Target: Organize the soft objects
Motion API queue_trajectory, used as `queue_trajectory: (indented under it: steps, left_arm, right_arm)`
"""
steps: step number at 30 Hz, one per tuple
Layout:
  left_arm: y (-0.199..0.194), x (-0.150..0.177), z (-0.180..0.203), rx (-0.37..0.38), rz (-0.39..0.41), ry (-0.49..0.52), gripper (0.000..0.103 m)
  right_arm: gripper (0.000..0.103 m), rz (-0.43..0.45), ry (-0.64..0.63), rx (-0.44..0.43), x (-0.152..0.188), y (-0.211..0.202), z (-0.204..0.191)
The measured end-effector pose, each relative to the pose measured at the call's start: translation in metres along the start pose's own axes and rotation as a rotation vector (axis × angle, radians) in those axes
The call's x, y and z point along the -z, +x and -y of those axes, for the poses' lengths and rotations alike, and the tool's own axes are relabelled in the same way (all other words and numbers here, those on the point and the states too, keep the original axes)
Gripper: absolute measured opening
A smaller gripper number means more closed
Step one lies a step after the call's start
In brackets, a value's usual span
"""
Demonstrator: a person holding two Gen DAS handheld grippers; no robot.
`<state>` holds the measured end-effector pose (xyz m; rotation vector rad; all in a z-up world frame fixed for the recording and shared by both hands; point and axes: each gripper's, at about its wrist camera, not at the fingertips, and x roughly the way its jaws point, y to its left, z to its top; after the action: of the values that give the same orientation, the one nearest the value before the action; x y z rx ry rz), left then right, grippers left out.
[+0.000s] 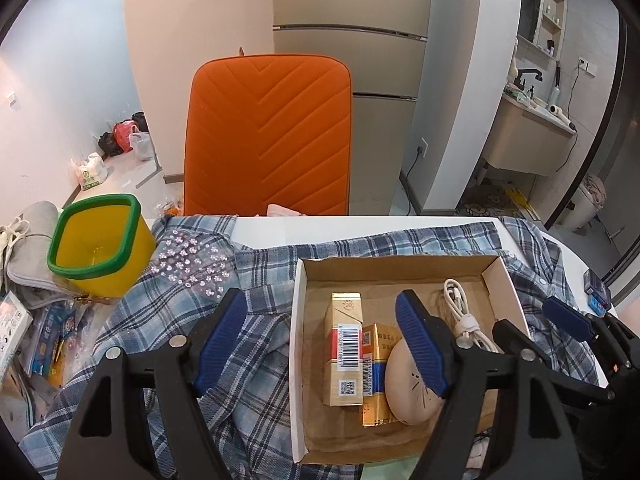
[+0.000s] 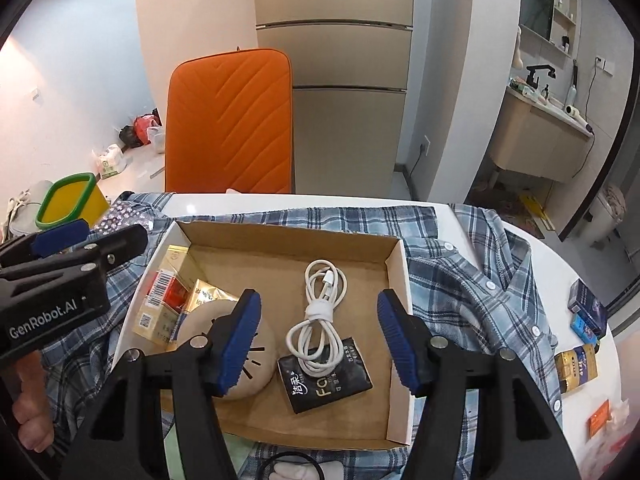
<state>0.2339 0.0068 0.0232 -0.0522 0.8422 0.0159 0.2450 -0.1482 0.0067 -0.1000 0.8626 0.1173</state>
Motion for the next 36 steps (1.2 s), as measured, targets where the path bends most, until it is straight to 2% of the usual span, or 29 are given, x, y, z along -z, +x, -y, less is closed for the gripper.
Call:
queue_trajectory:
  steps: [10,14,21,24,26,27,31,36]
  left_arm:
    - [-0.020,-0.002,0.003,0.006,0.044,0.015,0.076]
    - [-0.040,-0.003,0.007,0.013,0.090,0.023,0.076]
    - [-0.102,0.000,0.018,0.058,0.226,0.037,0.076]
    - [-0.126,0.006,0.026,0.053,0.285,0.062,0.085]
    - [-0.141,0.013,0.028,0.049,0.331,0.071,0.088]
    - [-0.147,0.016,0.028,0.049,0.348,0.069,0.092]
    - [-0.173,0.031,0.026,0.069,0.438,0.061,0.102]
    - [-0.199,0.050,0.034,0.042,0.552,0.119,0.102]
  right_arm:
    - [0.063,0.032,0.022,0.012,-0.005,-0.014,0.005]
    - [0.063,0.084,0.020,0.028,-0.010,-0.037,0.008]
    - [0.063,0.195,0.016,0.040,-0.010,-0.097,0.016]
    - [0.065,0.265,0.010,0.041,-0.005,-0.125,0.020]
    - [0.082,0.312,-0.010,0.045,-0.001,-0.140,0.021]
    - [0.086,0.341,-0.015,0.055,0.003,-0.148,0.021]
    - [0.087,0.399,-0.018,0.061,0.015,-0.171,0.024]
    - [0.087,0.474,-0.018,0.072,0.031,-0.191,0.027]
